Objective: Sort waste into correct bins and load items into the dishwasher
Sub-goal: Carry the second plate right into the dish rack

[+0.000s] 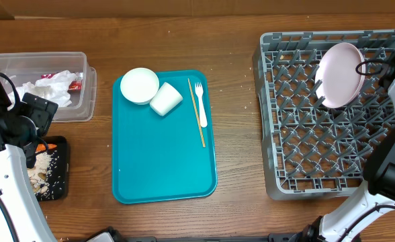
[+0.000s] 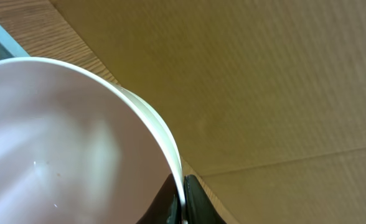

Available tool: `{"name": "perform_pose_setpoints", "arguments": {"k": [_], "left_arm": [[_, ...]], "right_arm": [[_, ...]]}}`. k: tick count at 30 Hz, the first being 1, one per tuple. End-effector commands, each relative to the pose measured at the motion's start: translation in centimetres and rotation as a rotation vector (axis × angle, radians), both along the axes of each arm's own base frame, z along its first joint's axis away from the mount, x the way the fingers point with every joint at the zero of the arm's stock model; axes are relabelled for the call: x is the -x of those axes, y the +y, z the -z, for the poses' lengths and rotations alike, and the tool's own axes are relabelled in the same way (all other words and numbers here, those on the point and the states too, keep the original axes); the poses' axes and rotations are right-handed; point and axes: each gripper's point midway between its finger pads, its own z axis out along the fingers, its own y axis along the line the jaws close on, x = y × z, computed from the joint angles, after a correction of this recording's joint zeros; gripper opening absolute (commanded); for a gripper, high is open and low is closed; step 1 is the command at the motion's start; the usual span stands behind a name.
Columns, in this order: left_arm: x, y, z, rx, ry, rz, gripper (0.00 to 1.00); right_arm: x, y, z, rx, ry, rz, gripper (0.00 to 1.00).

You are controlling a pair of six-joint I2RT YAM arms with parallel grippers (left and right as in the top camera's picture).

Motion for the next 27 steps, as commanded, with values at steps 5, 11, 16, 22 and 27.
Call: {"name": "perform_pose_setpoints", "arguments": {"k": [5,11,16,22,27], "left_arm": [[-0.1,0.2,-0.2,-0.005,-0.005,-0.011,1.00],[-0.1,0.2,-0.2,-0.005,-0.005,-0.011,1.00],[-0.1,0.2,-0.2,-0.005,-0.005,-0.011,1.00],[-0.1,0.2,-0.2,-0.005,-0.005,-0.011,1.00],[-0.1,0.2,-0.2,-0.005,-0.005,-0.011,1.00]], "right_arm": [[-1.8,3.7,0.7,-0.016,0.059,-0.074,0.20],[-3.6,9.2,2.0,-0.076,0.045,-0.139,0.25],[-3.6,10.8,1.0,-0.219,-0.101,-0.122,0.51],[-4.5,11.0,-7.4,-0.435,-0.376,-0.169,0.62],[-6.4,18.2,-16.2,-0.734,-0.582,-0.476,0.68]]}}
